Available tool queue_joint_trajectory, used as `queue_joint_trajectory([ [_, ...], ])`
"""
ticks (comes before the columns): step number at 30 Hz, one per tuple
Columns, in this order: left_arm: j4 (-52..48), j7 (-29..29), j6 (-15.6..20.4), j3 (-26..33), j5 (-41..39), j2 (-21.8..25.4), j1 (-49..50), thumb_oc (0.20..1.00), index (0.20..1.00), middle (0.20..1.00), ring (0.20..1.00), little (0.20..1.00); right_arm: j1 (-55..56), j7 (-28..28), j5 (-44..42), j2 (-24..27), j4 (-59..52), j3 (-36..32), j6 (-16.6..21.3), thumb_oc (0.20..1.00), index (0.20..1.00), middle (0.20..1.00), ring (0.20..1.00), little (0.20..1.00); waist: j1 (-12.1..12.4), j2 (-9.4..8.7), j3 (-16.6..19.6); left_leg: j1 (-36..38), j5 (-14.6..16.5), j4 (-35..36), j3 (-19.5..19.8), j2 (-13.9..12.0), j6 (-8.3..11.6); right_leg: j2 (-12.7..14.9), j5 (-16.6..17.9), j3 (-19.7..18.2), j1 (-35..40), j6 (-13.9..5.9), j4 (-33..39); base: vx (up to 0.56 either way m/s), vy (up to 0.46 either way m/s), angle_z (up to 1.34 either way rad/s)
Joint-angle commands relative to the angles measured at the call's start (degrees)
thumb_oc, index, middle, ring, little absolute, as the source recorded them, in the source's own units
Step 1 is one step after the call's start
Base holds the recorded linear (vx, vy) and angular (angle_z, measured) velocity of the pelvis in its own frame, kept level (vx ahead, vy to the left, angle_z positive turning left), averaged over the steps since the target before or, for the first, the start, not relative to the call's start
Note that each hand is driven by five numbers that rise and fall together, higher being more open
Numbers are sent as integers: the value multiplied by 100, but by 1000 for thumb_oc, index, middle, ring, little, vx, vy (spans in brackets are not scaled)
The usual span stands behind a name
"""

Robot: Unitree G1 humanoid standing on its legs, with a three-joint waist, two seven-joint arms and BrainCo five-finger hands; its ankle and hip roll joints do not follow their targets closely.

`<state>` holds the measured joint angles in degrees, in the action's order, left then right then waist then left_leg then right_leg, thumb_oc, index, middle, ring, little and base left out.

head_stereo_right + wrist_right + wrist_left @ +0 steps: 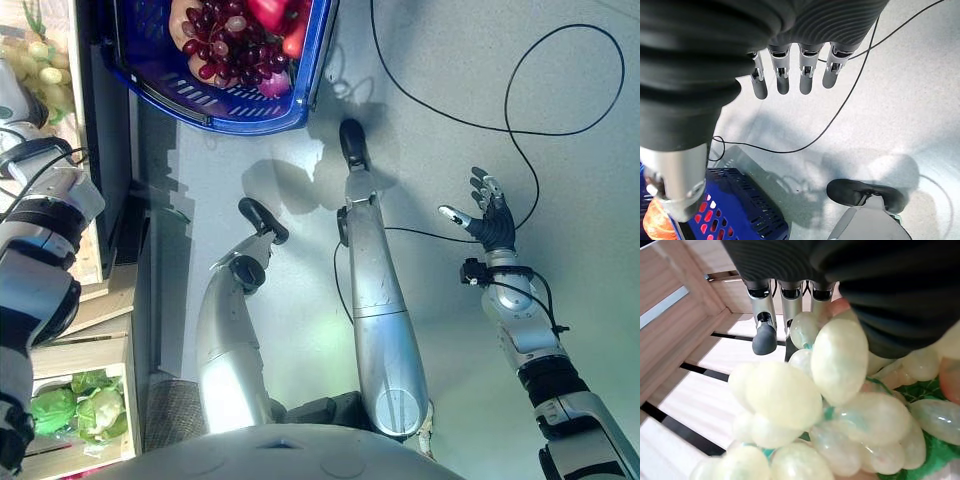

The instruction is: Pick up fruits and vegetables into the basket

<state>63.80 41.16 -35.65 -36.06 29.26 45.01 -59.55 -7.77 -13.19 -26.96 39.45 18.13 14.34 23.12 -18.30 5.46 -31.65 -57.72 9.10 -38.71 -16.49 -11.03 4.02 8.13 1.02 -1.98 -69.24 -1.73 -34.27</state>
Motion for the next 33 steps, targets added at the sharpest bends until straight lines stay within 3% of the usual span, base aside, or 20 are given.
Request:
queue_joint_trajectory([
  [1, 203, 111, 389, 386, -1313, 382, 543, 200, 200, 200, 200, 200, 91, 81, -31, -107, -9, -3, 288, 1000, 1000, 1000, 1000, 1000, 128, -322, 186, -242, 47, -15, 390, 107, 100, -13, -595, -55, 302, -317, -89, 0, 0, 0],
  [4, 156, 98, 747, 624, -1601, 339, 700, 200, 200, 200, 200, 200, 149, 95, 55, -123, -47, -33, 289, 1000, 1000, 1000, 1000, 1000, 160, -312, 186, -115, 22, 40, 406, 118, 108, 3, -617, -43, 442, -317, -68, 0, 0, 0],
  [6, 61, 59, 1252, 972, -2175, 288, 893, 200, 200, 200, 200, 200, 205, 61, 232, -162, -105, -70, 290, 1000, 1000, 1000, 1000, 1000, 201, -307, 186, 89, -20, 135, 396, 118, 117, 50, -619, 2, 648, -338, -4, 0, 0, 0],
  [9, -25, -21, 1651, 1246, -2497, 232, 1077, 200, 200, 200, 200, 200, 251, 55, 331, -192, -165, -111, 262, 1000, 1000, 1000, 1000, 1000, 235, -303, 186, 251, -45, 215, 392, 130, 124, 94, -624, 47, 812, -356, 52, 0, 0, 0],
  [10, -127, -55, 1929, 1442, -2620, 179, 1254, 200, 200, 200, 200, 200, 292, 58, 400, -210, -231, -158, 212, 1000, 1000, 1000, 1000, 1000, 259, -303, 186, 371, -59, 265, 395, 142, 129, 125, -627, 80, 938, -368, 94, 0, 0, 0],
  [16, -705, -179, 2689, 2109, -3000, -37, 1986, 200, 200, 200, 200, 200, 423, 134, 606, -296, -500, -370, -58, 1000, 1000, 1000, 1000, 1000, 386, -315, 186, 990, -126, 504, 366, 178, 129, 250, -641, 270, 1601, -419, 301, -2, 2, 3],
  [20, -995, -152, 2976, 2339, -3021, -112, 2330, 200, 200, 200, 200, 200, 473, 189, 687, -348, -595, -437, -168, 1000, 1000, 1000, 1000, 1000, 454, -338, 186, 1245, -139, 604, 386, 216, 126, 286, -648, 359, 1896, -427, 397, -1, -17, 6],
  [29, -1680, 163, 3084, 2543, -2628, -210, 2951, 200, 200, 200, 200, 200, 581, 256, 801, -403, -869, -606, -414, 1000, 1000, 1000, 1000, 1000, 566, -366, 186, 1579, -177, 772, 394, 261, 113, 328, -683, 493, 2304, -420, 505, -1, -4, 1],
  [33, -1860, 209, 3301, 2595, -2723, -305, 3168, 200, 200, 200, 200, 200, 619, 282, 824, -436, -913, -640, -444, 1000, 1000, 1000, 1000, 1000, 610, -364, 186, 1641, -184, 805, 429, 281, 112, 327, -718, 499, 2392, -413, 504, 0, 0, 0],
])
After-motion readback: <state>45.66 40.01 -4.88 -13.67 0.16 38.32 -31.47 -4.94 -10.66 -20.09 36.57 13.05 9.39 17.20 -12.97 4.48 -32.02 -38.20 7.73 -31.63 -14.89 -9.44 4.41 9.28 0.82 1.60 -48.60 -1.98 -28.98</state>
